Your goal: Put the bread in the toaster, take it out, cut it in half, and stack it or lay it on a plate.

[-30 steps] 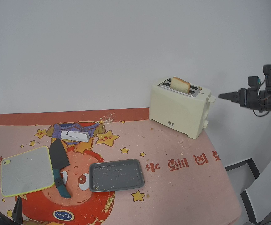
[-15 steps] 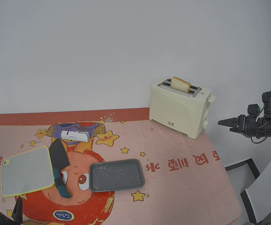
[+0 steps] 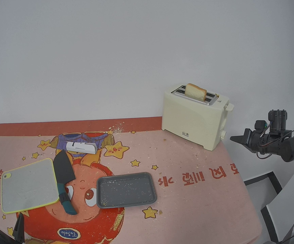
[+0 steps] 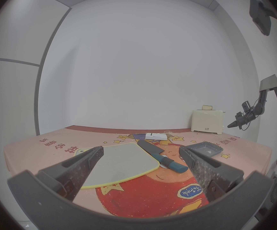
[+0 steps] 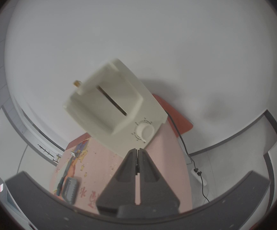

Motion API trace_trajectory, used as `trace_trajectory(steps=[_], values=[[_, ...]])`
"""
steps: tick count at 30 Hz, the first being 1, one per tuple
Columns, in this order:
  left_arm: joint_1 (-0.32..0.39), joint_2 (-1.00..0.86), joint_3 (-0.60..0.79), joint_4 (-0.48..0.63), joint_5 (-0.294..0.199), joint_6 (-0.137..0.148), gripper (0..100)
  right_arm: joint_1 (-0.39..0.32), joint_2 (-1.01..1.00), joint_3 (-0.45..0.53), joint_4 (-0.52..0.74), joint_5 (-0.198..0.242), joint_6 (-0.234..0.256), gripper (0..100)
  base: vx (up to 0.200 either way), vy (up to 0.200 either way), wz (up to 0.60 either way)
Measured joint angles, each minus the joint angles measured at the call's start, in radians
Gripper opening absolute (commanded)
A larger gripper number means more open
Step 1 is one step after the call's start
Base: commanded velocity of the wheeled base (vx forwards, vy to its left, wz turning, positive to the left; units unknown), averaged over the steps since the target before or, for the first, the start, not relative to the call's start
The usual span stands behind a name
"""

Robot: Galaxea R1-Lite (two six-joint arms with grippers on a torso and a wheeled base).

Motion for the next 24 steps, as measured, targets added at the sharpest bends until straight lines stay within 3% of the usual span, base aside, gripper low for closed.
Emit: trace_trajectory(steps=[4, 12, 24], values=[[0.0, 0.0, 0.0, 0.0, 0.0, 0.0, 100, 0.006, 0.05, -0.003, -0.067, -0.026, 0.01, 0, 0.0, 0.0, 0.0], [0.0, 0.0, 0.0, 0.0, 0.0, 0.001, 100, 0.019, 0.094, -0.007, -0.138, -0.034, 0.104, 0, 0.0, 0.0, 0.0], [0.0, 0.0, 0.0, 0.0, 0.0, 0.001, 100, 0.044, 0.109, -0.001, -0.15, -0.033, 0.112, 0, 0.0, 0.0, 0.0]])
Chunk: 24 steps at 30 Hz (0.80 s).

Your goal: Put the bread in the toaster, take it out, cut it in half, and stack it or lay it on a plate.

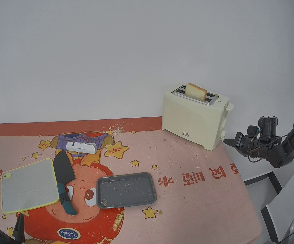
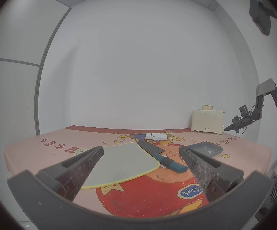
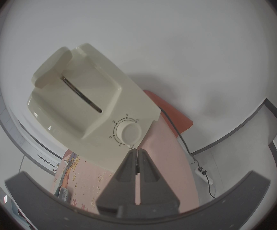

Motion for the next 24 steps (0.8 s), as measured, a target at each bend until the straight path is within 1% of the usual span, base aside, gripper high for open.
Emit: trace_trajectory(steps=[7, 24], values=[[0.001, 0.0, 0.0, 0.0, 0.0, -0.001, 100, 0.014, 0.005, 0.002, 0.0, 0.0, 0.02, 0, 0.0, 0.0, 0.0], [0.0, 0.0, 0.0, 0.0, 0.0, -0.001, 100, 0.015, 0.026, -0.007, -0.002, -0.002, 0.022, 0, 0.0, 0.0, 0.0]])
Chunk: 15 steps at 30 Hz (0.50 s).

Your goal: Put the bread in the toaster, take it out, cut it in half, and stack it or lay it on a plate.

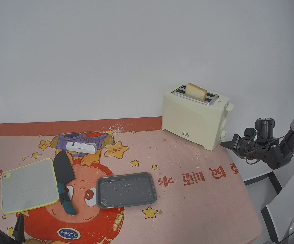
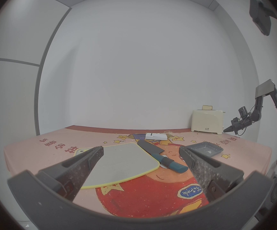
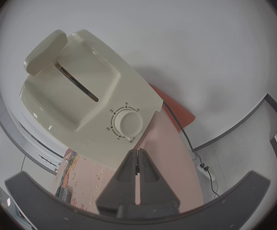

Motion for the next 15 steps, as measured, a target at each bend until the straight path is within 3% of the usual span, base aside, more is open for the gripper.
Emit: trace_trajectory(steps=[15], values=[[0.0, 0.0, 0.0, 0.0, 0.0, 0.001, 100, -0.005, 0.011, -0.015, -0.001, -0.001, -0.001, 0, 0.0, 0.0, 0.0]])
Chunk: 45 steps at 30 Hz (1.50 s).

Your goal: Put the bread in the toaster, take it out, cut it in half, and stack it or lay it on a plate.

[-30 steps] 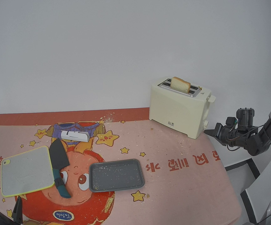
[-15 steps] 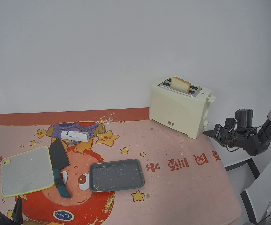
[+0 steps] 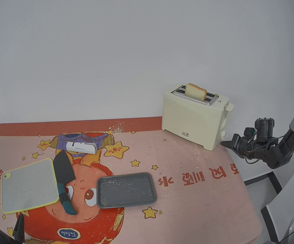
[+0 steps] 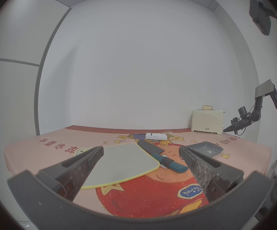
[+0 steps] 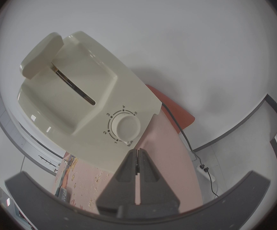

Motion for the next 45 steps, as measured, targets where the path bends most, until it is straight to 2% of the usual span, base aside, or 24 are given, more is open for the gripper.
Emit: trace_trajectory(steps=[45], values=[[0.0, 0.0, 0.0, 0.0, 0.0, 0.0, 100, 0.008, -0.004, -0.007, -0.001, -0.001, -0.001, 0, 0.0, 0.0, 0.0]])
